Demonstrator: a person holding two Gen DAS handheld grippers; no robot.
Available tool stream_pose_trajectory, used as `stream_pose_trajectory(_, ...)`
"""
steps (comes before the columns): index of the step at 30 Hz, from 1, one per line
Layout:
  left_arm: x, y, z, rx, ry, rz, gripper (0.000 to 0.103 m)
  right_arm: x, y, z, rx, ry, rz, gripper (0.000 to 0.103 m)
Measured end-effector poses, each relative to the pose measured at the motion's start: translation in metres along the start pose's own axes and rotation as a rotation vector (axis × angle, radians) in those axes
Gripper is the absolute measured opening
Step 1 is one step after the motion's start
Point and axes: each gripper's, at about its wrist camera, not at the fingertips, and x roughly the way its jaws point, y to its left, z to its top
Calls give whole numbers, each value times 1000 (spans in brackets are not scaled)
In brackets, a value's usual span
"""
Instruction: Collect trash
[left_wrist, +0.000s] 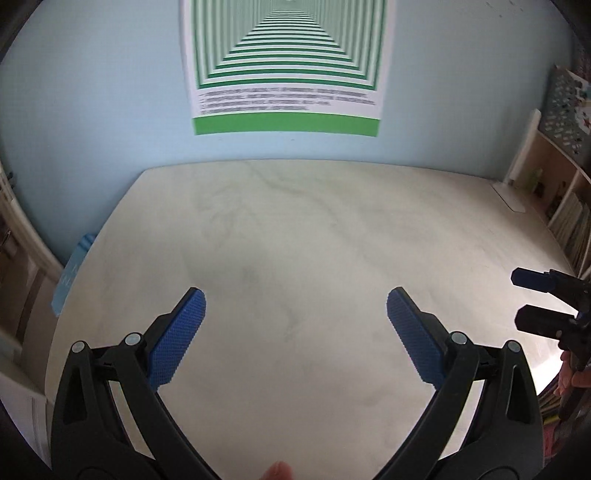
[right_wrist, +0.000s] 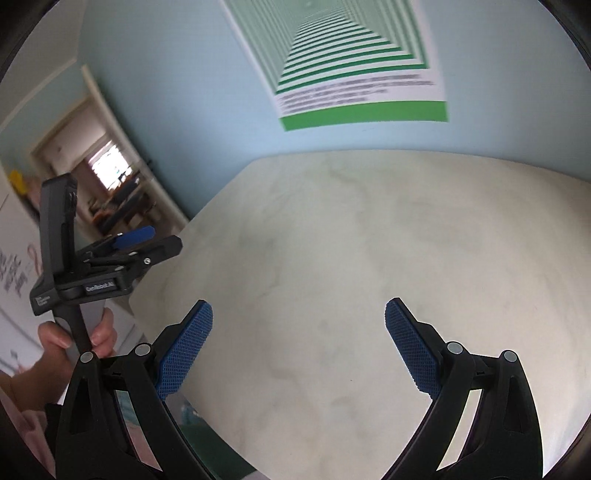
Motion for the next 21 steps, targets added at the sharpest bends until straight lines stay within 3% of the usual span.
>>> stream_pose_trajectory(10,31,-39,14,169,50,-60,96,-24,-24,-25,147,-96,-180,94)
stream_pose_trajectory(21,32,-39,22,221,16,-32,96,-14,-19,-16,191,-126,-185,94)
